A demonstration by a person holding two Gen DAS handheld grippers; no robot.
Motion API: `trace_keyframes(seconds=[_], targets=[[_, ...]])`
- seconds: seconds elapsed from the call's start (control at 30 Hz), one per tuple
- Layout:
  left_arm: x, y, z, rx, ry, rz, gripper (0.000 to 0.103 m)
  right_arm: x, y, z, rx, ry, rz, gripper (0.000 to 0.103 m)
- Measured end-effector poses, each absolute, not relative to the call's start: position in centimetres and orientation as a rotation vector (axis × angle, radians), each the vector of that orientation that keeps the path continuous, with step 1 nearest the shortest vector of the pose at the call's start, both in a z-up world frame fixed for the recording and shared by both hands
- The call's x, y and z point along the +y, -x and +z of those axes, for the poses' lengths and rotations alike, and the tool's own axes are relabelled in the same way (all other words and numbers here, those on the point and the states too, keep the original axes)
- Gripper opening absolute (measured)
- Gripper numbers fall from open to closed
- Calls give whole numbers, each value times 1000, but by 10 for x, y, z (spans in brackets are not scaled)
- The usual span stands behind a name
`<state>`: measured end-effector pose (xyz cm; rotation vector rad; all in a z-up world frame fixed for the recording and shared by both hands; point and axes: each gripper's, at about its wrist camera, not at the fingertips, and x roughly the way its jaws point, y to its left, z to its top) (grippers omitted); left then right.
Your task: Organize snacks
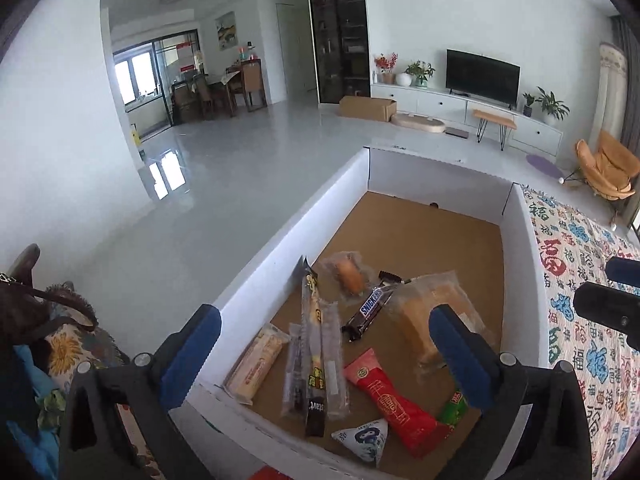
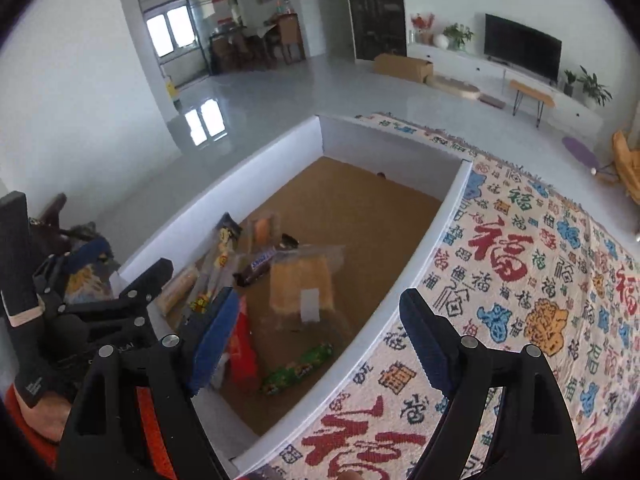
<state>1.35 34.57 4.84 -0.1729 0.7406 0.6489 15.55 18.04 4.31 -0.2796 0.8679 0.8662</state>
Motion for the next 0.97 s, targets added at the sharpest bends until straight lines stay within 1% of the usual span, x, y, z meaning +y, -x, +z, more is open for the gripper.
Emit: trace_keyframes(seconds=[0.17,0.4,0.97], targets=[[343,-16,47,795,131,661,103,184,-150,40,862,304,857,85],[354,-7,48,786,181,656,103,198,-143,31,874,345,858,85],[362,-3,43,773,200,678,103,214,-143,17,894,376,860,85]])
